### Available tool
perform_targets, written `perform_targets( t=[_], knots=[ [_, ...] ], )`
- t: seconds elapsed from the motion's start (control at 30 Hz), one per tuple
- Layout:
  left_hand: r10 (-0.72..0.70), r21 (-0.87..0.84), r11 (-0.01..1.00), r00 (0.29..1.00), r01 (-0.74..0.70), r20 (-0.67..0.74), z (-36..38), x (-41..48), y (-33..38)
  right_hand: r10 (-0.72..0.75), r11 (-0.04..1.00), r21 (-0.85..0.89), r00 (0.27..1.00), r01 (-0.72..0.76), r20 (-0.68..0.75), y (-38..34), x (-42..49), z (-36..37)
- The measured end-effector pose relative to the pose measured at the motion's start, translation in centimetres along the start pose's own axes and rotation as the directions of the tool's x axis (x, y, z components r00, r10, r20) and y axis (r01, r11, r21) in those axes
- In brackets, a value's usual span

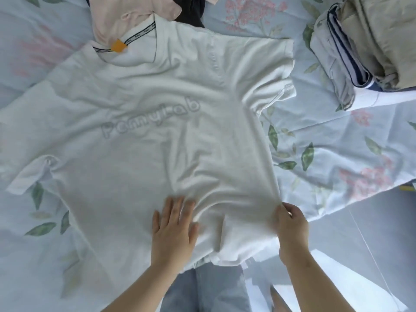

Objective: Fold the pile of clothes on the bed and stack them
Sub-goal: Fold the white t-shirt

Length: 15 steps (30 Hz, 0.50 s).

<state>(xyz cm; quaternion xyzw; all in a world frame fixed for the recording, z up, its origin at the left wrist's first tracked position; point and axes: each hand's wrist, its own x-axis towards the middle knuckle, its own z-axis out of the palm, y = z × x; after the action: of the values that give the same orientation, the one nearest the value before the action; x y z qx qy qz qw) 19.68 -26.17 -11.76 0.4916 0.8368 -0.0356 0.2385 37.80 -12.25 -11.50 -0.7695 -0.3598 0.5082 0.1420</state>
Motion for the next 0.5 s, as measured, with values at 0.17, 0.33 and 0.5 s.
perform_targets(
  t=[0.17,0.33,0.5],
  knots=[
    [-0.044,-0.079,0.996,0.999,0.041,-0.029,2.3,-2.9,0.4,0.048,0.964,-0.257,0.904,0.07,0.424,2.6,-1.4,-1.1],
    [-0.18,-0.116,0.977,0.984,0.178,-0.008,3.8,-4.3,0.9,0.04,0.993,0.088,0.932,-0.077,0.36,3.0,-0.3,-5.4],
    [-0.276,-0.132,0.952,0.961,0.278,0.031,4.5,-6.4,1.5,-0.12,0.942,-0.291,0.978,0.166,0.17,2.2,3.0,-9.0]
  ],
)
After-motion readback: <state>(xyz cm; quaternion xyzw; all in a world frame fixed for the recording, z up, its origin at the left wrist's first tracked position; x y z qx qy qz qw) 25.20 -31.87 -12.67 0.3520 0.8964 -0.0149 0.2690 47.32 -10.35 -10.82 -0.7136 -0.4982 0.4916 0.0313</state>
